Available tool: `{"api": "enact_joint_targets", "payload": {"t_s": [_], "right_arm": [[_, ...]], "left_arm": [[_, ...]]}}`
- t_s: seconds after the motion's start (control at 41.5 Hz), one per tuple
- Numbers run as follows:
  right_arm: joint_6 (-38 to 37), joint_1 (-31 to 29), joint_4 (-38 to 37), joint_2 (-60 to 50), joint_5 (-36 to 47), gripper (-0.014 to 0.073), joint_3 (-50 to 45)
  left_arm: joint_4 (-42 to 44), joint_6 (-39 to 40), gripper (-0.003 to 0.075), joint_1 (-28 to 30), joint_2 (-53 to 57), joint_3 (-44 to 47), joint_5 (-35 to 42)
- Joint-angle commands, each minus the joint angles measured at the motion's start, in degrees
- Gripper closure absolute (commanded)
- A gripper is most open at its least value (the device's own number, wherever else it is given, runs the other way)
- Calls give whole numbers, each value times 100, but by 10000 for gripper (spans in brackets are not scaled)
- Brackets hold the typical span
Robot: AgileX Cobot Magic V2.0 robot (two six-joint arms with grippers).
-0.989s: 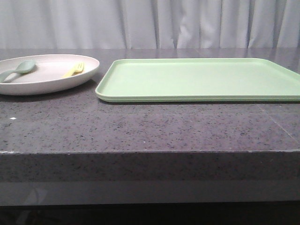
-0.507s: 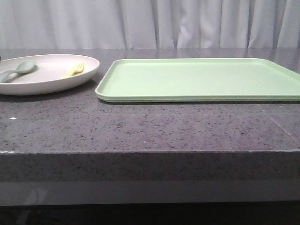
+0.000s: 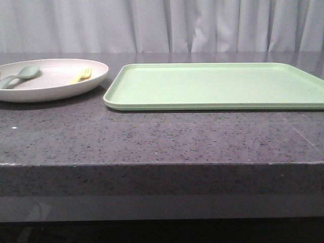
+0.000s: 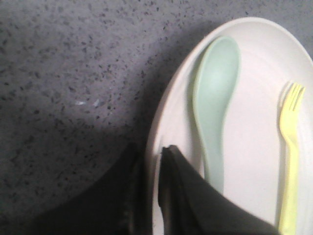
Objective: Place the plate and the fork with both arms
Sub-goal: 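Open the left gripper and lower it to the cream plate's rim, then grip the plate rim with the left gripper and lift it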
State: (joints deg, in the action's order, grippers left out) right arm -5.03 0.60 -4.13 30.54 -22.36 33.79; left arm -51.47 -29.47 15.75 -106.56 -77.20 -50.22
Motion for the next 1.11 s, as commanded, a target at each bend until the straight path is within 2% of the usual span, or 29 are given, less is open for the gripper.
{"api": "enact_joint_targets", "payload": {"t_s": [0.0, 0.289, 0.555, 0.7, 0.893, 1.086], "right_arm": [[46, -29, -65, 30, 503, 53, 191], [46, -29, -65, 30, 503, 53, 191], [46, -29, -65, 30, 681, 53, 191], [46, -29, -65, 30, 720, 53, 191], [46, -29, -65, 30, 720, 53, 191], [46, -29, -65, 30, 720, 53, 191]], "left_arm": [[-293, -29, 739, -25, 247, -155, -59], [-593, 7, 741, -35, 572, -259, -42], [-518, 734, 741, -289, 902, -873, -180], [-232, 1310, 741, -858, 928, -1221, -11], [690, 2419, 741, -1962, 928, -1416, 722], [1073, 3156, 741, -2957, 785, -1416, 1438]]}}
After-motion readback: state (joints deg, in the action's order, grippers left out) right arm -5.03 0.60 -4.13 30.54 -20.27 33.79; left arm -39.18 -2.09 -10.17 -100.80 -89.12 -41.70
